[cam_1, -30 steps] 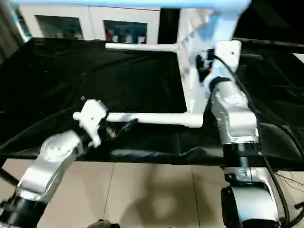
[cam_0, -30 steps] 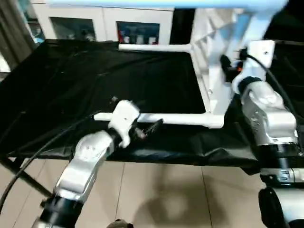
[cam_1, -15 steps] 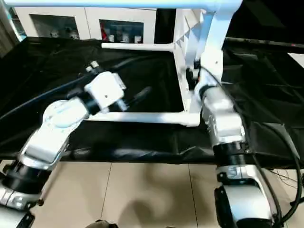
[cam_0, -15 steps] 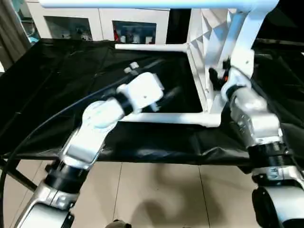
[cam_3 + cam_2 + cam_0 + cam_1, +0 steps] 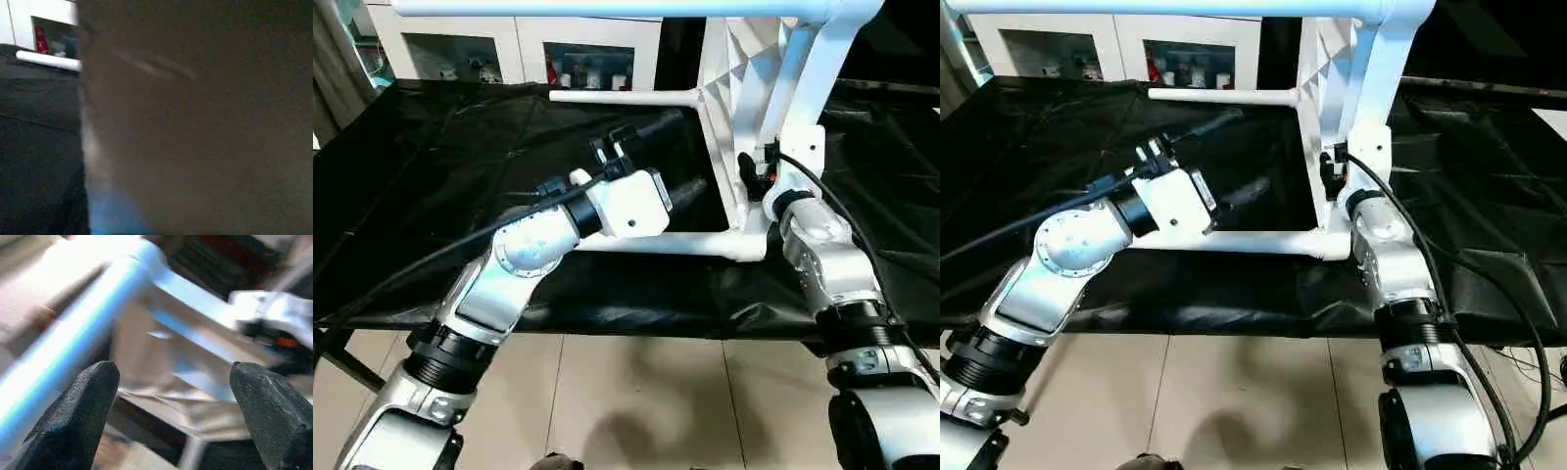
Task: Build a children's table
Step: Flip table
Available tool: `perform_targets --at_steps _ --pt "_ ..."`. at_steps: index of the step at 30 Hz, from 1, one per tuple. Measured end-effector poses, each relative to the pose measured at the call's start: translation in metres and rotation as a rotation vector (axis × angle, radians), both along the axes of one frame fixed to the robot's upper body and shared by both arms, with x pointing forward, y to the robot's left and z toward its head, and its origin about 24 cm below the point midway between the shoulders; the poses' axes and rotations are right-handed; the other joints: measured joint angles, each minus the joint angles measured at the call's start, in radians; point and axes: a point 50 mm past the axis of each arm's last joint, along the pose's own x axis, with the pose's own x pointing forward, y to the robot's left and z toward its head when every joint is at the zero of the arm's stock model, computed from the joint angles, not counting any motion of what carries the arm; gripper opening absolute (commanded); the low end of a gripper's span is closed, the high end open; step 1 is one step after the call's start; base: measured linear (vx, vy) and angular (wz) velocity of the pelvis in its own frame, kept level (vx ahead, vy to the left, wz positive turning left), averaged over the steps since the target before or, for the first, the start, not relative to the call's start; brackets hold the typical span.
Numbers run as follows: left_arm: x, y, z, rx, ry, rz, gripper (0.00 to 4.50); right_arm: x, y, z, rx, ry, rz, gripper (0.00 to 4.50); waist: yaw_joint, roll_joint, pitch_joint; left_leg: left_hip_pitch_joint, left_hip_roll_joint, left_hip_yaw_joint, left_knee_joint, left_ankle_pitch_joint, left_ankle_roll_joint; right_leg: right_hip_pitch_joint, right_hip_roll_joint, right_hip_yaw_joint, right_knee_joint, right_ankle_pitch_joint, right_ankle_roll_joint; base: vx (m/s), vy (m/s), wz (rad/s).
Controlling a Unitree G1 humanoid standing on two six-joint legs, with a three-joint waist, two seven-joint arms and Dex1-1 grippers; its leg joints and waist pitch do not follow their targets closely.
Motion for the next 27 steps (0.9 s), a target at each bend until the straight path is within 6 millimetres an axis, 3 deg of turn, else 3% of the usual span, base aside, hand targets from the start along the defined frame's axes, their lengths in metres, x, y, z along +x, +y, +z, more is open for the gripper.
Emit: perform_targets --at_steps 1,5,11,21,22,27 --pt "0.001 0.002 0.006 -0.014 -0.04 0.018 4.16 0.0 0.0 0.0 0.0 0.0 0.0 2.22 -0.001 0.0 0.0 0.0 0.0 0.0 0.0 0.0 0.0 0.0 0.0 0.0 0.0 0.0 0.0 0.0 0.0 0.0" --pt "0.004 0.012 0.026 -0.04 -0.189 0.117 4.16 0.0 0.0 -0.001 0.009 -0.006 0.0 2.03 -0.002 0.0 0.0 0.0 0.0 0.0 0.0 0.0 0.0 0.0 0.0 0.0 0.0 0.0 0.0 0.0 0.0 0.0" --pt "0.022 0.026 0.047 -0.052 -0.291 0.264 4.16 0.001 0.0 -0.001 0.015 -0.01 -0.001 1.99 -0.001 0.0 0.0 0.0 0.0 0.0 0.001 0.0 0.0 0.0 0.0 0.0 0.001 0.0 0.0 0.0 0.0 0.0" --pt "0.058 0.045 0.055 -0.042 -0.283 0.462 4.16 0.002 0.003 -0.002 0.018 -0.021 0.021 1.99 -0.005 0.0 0.0 -0.001 0.0 0.0 0.001 0.0 0.0 -0.002 0.0 0.0 0.001 0.0 -0.001 0.0 0.0 0.0" --pt "0.06 0.047 0.056 -0.046 -0.282 0.475 3.88 0.002 0.003 -0.002 0.018 -0.021 0.022 1.99 -0.005 0.0 0.0 -0.001 0.0 0.0 0.001 0.0 0.0 -0.002 0.0 0.0 0.001 0.0 -0.001 0.0 0.0 0.0" --pt "0.068 0.049 0.055 -0.099 -0.236 0.488 3.54 0.002 0.004 -0.001 0.011 -0.025 0.028 1.99 -0.005 0.002 0.0 -0.001 0.0 0.0 0.001 0.0 0.0 -0.002 0.0 0.0 0.001 0.0 -0.001 0.0 0.0 0.0"
